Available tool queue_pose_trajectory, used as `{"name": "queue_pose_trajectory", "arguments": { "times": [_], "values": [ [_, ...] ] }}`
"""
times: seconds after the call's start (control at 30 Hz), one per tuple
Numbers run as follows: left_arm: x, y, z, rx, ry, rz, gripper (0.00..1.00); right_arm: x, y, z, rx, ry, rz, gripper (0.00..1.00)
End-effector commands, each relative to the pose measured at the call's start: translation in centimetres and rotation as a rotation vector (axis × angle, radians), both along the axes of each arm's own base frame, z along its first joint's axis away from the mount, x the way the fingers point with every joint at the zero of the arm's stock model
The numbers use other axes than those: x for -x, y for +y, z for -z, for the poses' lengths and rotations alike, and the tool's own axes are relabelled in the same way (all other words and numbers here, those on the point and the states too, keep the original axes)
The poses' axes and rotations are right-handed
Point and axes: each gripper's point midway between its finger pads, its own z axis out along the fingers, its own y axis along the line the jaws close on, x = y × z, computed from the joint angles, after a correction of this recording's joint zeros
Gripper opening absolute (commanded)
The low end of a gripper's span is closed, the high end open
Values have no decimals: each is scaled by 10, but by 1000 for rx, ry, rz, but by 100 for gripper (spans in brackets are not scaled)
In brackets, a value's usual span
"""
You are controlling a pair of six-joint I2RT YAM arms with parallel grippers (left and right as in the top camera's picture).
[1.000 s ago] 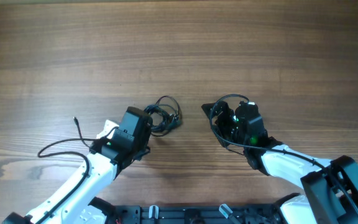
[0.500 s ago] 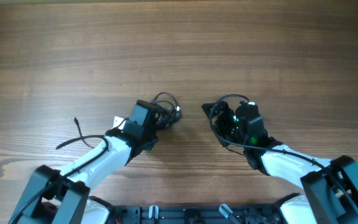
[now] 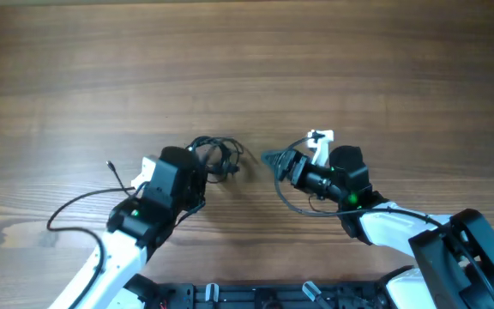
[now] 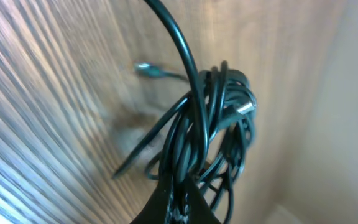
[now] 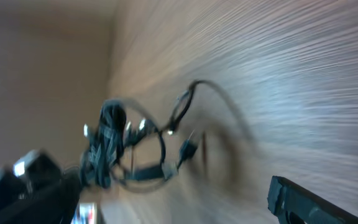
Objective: Untangle cables
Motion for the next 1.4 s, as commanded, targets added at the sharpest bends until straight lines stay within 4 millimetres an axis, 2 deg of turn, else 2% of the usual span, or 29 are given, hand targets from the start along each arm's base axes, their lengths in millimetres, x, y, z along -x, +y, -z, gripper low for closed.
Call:
{"name": "queue_pose_trajectory", "arguments": {
  "times": [0.0,0.1,0.27,0.37,0.47,0.57,0.63,0.67,0.8,0.83,0.87,0.9,1.07,1.27,1.37],
  "values": [
    [5,5,-5,33,3,-45,4,29,17,-6,-32,-67,-218,100],
    [11,-1,3,-41,9,97,4,31,20,-7,-32,-72,-228,100],
    [11,-32,-7,-215,-186,593,4,30,24,-5,-6,-88,-205,99],
    [16,-53,-18,-237,-310,813,4,26,22,-2,7,-78,-177,90],
    [23,-67,-26,-234,-401,959,4,24,21,0,17,-73,-162,76],
    [31,-76,-29,-217,-448,1051,4,24,21,0,17,-73,-161,69],
    [37,-81,-32,-202,-474,1101,4,24,20,0,17,-73,-160,59],
    [38,-82,-32,-199,-478,1110,4,23,20,1,20,-73,-155,54],
    [38,-81,-31,-205,-478,1111,4,22,19,1,24,-74,-147,16],
    [35,-79,-30,-221,-474,1100,4,22,19,1,23,-74,-148,8],
    [32,-76,-29,-239,-462,1077,4,22,19,1,23,-74,-148,5],
    [21,-64,-24,-260,-398,952,4,23,19,2,25,-71,-148,5],
    [4,-43,-19,-270,-305,716,4,23,20,2,21,-68,-151,5],
    [-9,-25,-19,-187,-222,427,4,28,22,1,10,-61,-182,4],
    [-17,-25,-28,-154,-251,367,4,28,21,2,14,-59,-177,4]
  ]
}}
